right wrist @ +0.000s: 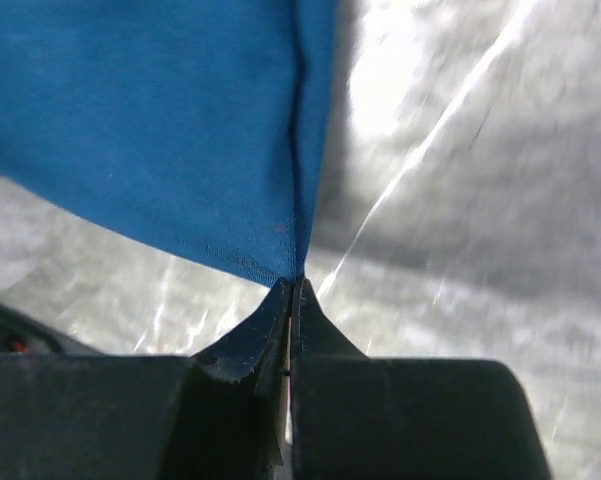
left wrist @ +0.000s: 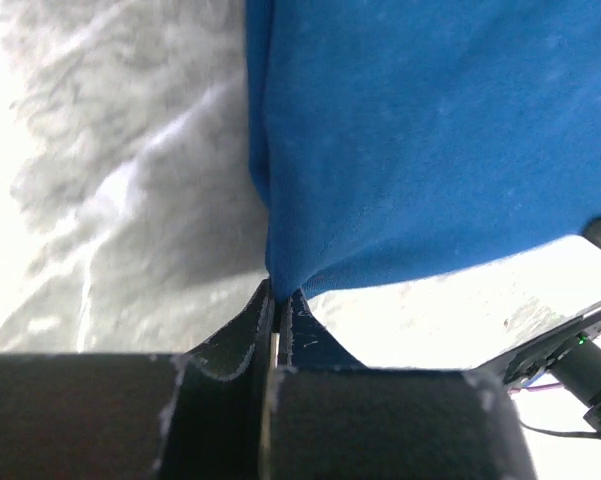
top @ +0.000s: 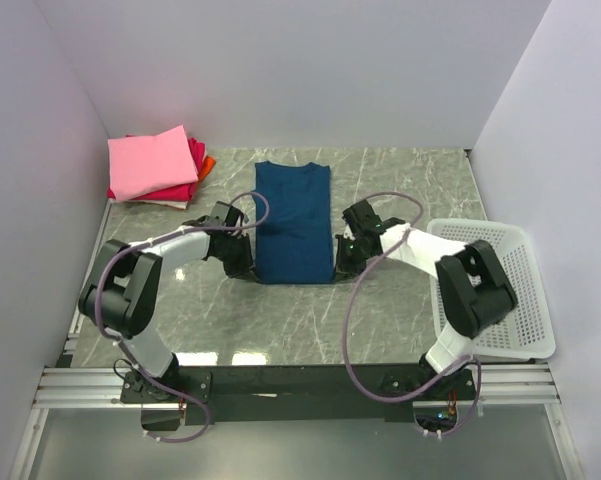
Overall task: Fold and stack the t-shirts
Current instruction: Fold the tshirt
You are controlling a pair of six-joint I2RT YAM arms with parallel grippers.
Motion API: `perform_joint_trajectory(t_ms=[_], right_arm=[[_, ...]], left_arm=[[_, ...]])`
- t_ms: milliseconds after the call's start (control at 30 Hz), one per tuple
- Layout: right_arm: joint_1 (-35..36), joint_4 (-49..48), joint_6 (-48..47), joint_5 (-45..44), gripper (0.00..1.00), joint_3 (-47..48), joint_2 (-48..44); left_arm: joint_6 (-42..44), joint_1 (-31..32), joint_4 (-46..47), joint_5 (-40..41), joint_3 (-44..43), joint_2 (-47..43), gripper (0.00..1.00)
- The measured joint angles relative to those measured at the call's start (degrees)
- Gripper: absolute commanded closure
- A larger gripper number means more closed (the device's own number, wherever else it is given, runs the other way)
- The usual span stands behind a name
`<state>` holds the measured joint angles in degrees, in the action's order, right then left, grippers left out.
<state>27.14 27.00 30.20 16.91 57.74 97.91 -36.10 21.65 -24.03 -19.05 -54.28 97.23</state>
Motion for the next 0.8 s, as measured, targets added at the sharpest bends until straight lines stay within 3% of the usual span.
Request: perform_joint_trajectory(t_ms=[500,800], right_arm=[[1.6,10.1,1.7,-3.3,1.0,-1.8,-22.5],[6.0,19.6,4.7,-6.2,1.0,-0.7,-29.4]], left_arm=[[-0.1,0.4,-13.8,-0.3,-2.7,-17.6,1.0],[-3.6,1.3,-23.1,-2.2,-4.1,-24.5,1.0]])
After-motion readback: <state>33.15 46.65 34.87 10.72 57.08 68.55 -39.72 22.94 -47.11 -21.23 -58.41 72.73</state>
